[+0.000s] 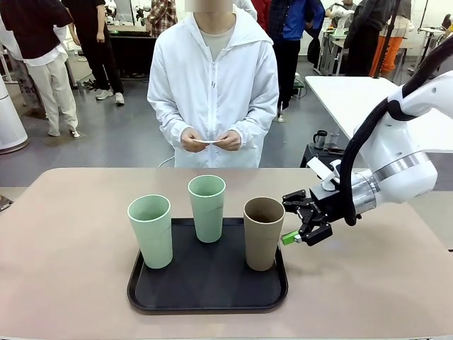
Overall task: Place coasters on the table and set cups on them.
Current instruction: Pick up one Reusable plastic cup and place it on a coaster set by the human.
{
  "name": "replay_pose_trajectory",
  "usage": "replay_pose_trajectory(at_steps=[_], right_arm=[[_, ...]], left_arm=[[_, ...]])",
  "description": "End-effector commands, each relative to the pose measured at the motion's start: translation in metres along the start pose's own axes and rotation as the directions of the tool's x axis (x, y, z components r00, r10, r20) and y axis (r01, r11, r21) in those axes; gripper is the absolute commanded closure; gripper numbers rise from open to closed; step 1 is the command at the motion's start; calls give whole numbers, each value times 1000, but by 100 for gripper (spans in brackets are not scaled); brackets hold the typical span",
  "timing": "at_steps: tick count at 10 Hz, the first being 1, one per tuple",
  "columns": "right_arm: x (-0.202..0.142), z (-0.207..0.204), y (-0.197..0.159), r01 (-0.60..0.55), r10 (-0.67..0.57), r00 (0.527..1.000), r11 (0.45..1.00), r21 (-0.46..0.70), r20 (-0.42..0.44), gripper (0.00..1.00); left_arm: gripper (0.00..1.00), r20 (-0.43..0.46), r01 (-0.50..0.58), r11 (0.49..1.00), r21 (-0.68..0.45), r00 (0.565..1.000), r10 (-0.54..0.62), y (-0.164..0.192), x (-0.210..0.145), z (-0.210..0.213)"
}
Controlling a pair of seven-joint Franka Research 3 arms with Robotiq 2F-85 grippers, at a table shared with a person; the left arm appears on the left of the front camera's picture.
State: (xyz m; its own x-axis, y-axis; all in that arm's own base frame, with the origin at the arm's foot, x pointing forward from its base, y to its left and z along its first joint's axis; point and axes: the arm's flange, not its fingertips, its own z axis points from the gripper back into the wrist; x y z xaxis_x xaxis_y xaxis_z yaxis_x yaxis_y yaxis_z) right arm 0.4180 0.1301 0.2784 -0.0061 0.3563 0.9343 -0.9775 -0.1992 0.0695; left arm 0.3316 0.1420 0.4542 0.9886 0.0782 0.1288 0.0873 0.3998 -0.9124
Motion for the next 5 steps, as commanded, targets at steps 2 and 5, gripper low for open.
replay_pose_trajectory(at_steps=[2,5], right_arm=[[-1,-13,-4,1,0,1000,1000,25,-14,0],[-1,-27,-7,-4,5,1000,999,35,-10,0]], left_arm=[[0,6,5,1000,-11,1000,-5,-1,0,0],[0,6,5,1000,-11,1000,-5,-1,0,0]])
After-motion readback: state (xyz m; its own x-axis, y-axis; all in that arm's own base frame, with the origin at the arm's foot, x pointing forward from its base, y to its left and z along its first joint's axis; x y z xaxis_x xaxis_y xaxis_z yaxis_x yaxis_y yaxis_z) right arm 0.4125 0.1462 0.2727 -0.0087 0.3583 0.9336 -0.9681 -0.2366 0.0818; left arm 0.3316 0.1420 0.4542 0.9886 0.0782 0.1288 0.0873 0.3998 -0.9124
